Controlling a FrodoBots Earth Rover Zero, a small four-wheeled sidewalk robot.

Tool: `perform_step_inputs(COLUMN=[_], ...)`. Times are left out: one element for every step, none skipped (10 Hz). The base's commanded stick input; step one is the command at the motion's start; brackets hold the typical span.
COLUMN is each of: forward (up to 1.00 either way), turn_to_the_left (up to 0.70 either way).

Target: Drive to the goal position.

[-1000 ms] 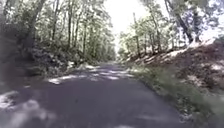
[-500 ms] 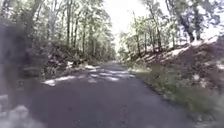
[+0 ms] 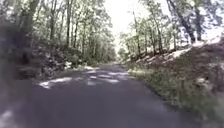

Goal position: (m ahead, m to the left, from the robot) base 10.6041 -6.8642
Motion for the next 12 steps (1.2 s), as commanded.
perform_step_inputs(forward=[0.45, 0.45, 0.45, 0.45, 0.45, 0.45, 0.45, 0.45, 0.45, 0.45, 0.45, 0.45], turn_to_the_left=[0.0, 0.0, 0.0, 0.0, 0.0, 0.0, 0.0, 0.0, 0.0, 0.0, 0.0, 0.0])
